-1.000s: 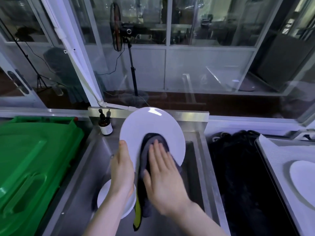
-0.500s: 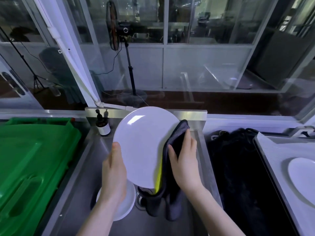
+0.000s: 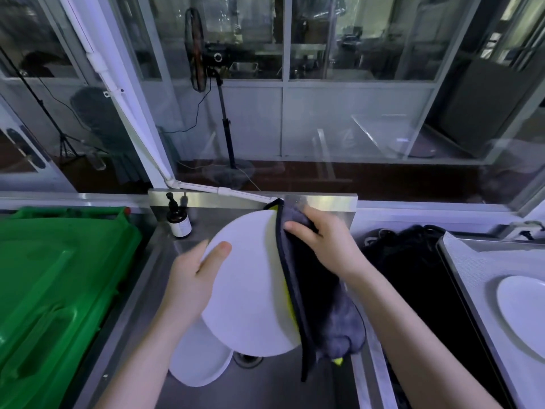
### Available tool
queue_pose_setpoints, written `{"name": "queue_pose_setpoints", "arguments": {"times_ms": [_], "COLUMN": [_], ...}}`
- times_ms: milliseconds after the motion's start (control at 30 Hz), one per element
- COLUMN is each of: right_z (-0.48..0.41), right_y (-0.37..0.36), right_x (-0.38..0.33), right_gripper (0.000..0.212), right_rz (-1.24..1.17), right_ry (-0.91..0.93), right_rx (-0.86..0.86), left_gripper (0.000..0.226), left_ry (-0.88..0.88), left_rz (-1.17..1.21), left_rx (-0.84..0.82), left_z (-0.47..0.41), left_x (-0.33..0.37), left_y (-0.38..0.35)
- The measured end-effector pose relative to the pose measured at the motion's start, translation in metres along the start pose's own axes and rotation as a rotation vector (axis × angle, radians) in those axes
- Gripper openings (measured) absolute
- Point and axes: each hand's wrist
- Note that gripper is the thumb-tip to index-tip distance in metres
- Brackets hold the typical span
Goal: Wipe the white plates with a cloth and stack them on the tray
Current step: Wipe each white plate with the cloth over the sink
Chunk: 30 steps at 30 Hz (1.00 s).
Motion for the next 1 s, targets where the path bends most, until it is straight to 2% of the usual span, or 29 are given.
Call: {"name": "queue_pose_setpoints", "arguments": {"times_ms": [33,133,233,333,400,467,500,567,633,700,733,800,900,967,1000], "right_z": [0.009,0.045,0.062,0.045,0.029,0.016,0.011,0.004,0.003,0.006,0.008,0.012,0.023,0.031,0.035], "right_y": [-0.003,-0.022,-0.04,-0.026,-0.007,0.008,0.012,0.016,0.012,0.005,0.002,-0.003,-0.019,-0.037,-0.045], "right_x": [0.008,0.032,0.035,0.029,0.019,0.008,0.003,-0.008,-0.012,-0.01,-0.007,0.001,0.013,0.017,0.021], "right_gripper": [0.03,0.012,0.012,0.008,0.013,0.007,0.003,0.018,0.018,0.019,0.019,0.019,0.015,0.012,0.012], "right_rz": [-0.077,-0.343,-0.531,-0.452,-0.352,-0.238,-0.17,-0.023,0.046,0.035,0.004,-0.114,-0.51,-0.736,-0.792], "right_ry": [-0.051,-0.231,-0.373,-0.322,-0.215,-0.107,-0.058,0.031,0.08,0.09,0.073,0.004,-0.244,-0.402,-0.464], "right_rx": [0.022,0.084,0.088,0.108,0.055,-0.018,-0.054,-0.109,-0.169,-0.155,-0.111,0.032,0.286,0.374,0.392], "left_gripper": [0.069,0.049,0.029,0.019,0.016,0.018,0.023,0.031,0.033,0.046,0.05,0.049,0.021,0.007,0.007], "left_ry": [0.007,0.078,0.149,0.099,0.036,-0.016,-0.044,-0.102,-0.153,-0.157,-0.137,-0.066,0.056,0.049,0.042], "left_rz": [0.008,0.114,0.204,0.149,0.079,-0.006,-0.056,-0.158,-0.265,-0.292,-0.244,-0.084,0.162,0.247,0.265], "left_rx": [0.029,0.182,0.234,0.128,0.071,-0.002,-0.052,-0.204,-0.35,-0.375,-0.336,-0.148,0.216,0.333,0.358], "left_z": [0.003,0.01,0.008,0.0,-0.009,-0.019,-0.025,-0.035,-0.042,-0.046,-0.045,-0.035,-0.006,0.01,0.015], "left_x": [-0.003,-0.013,-0.019,-0.016,-0.008,0.0,0.004,0.016,0.026,0.031,0.031,0.025,0.009,0.006,0.007], "left_y": [-0.001,-0.005,-0.007,-0.004,0.005,0.017,0.022,0.031,0.033,0.03,0.029,0.022,-0.005,-0.032,-0.043]}}
Point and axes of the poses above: each hand's wrist, its own z-axis away from the middle knuckle, its own y-axis out of the back of the hand, x = y × z, and after that the axes turned 9 degrees about -y, right-handed
